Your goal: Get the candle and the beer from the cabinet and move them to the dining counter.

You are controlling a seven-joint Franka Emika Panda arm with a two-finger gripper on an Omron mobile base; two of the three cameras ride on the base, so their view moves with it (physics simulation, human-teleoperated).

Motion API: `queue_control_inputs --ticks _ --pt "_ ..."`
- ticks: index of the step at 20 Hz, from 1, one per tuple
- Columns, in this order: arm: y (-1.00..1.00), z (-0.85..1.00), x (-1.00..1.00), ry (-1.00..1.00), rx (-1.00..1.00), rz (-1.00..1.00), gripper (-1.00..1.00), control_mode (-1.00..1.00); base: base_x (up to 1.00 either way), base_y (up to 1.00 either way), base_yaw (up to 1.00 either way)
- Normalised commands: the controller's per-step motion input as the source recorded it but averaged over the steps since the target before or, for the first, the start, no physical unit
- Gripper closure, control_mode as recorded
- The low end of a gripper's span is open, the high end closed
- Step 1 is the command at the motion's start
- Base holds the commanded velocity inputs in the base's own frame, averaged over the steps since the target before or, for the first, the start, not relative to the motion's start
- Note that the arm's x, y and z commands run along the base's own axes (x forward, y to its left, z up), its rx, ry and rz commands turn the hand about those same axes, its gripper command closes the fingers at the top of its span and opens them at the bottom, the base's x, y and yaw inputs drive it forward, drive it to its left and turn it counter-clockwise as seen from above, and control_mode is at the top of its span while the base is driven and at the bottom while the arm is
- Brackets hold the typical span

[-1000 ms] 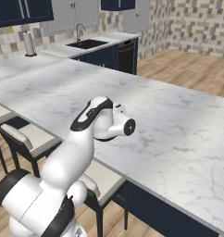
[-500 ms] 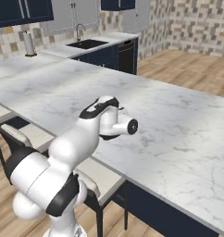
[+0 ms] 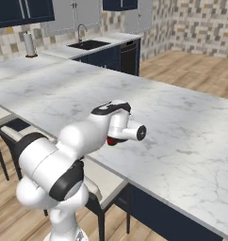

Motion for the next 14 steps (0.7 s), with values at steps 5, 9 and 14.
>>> queue_control_inputs --ticks 5,9,14 --pt "-0.02 -0.29 0.16 0.0 0.0 0.02 1.0 -1.0 0.0 0.0 0.0" --pt "0.0 -0.27 0.21 0.0 0.0 0.01 1.0 -1.0 0.0 0.0 0.0" --pt "0.0 -0.2 0.21 0.0 0.0 0.01 1.0 -1.0 0.0 0.0 0.0"
